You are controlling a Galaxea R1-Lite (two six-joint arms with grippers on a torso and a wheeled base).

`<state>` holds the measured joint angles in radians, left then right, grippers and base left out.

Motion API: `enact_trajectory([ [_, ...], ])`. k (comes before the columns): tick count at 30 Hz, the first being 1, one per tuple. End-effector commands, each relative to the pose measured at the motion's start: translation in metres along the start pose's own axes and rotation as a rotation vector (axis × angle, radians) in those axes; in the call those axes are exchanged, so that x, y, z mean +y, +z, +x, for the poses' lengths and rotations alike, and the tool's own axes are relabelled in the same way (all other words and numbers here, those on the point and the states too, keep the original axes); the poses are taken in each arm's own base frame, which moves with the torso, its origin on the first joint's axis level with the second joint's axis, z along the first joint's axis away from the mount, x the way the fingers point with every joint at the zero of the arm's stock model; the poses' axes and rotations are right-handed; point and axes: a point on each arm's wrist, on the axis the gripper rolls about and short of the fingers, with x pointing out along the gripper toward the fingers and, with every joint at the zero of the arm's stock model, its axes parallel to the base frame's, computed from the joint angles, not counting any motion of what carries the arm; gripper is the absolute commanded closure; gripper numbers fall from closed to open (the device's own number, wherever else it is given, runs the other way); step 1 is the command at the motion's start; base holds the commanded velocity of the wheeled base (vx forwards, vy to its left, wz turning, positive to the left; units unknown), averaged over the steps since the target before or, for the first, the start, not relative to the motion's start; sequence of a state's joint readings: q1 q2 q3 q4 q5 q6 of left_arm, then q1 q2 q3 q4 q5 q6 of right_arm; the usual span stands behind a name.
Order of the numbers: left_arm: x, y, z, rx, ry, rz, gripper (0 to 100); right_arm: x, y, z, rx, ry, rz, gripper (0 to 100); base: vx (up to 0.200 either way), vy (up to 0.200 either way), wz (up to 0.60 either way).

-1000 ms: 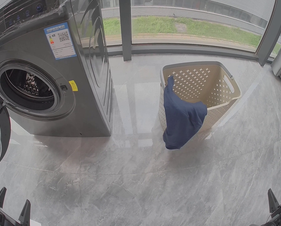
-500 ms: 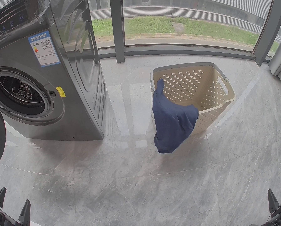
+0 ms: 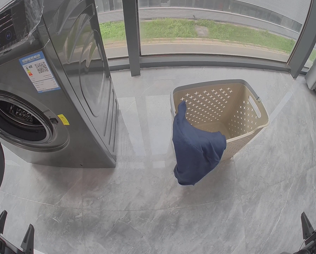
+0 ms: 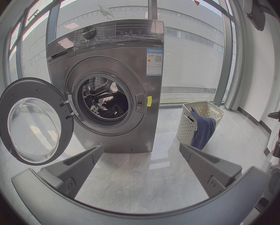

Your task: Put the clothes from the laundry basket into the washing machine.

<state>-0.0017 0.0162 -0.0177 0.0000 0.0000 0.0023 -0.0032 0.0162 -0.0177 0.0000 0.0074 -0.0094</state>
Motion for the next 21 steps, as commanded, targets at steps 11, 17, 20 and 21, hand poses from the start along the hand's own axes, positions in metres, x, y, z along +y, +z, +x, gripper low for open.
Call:
enact_trajectory([
  [11,0.0,-0.0053,0.0001,0.001,-0.001,0.004,0,0.0,-0.0046,0.0009,0.012,-0.001,0.0,0,0.0,-0.2,0.0],
  [17,0.0,-0.0053,0.0001,0.001,-0.001,0.004,0,0.0,-0.0046,0.0009,0.012,0.0,0.0,0,0.0,-0.033,0.0],
  [20,0.0,-0.0053,0.0001,0.001,0.0,0.004,0,0.0,-0.0046,0.0009,0.012,-0.001,0.0,0,0.0,0.0,0.0],
  [21,0.0,-0.0053,0.0001,0.001,-0.001,0.004,0,0.0,-0.0046,0.0009,0.012,0.0,-0.001,0,0.0,0.0,0.0],
])
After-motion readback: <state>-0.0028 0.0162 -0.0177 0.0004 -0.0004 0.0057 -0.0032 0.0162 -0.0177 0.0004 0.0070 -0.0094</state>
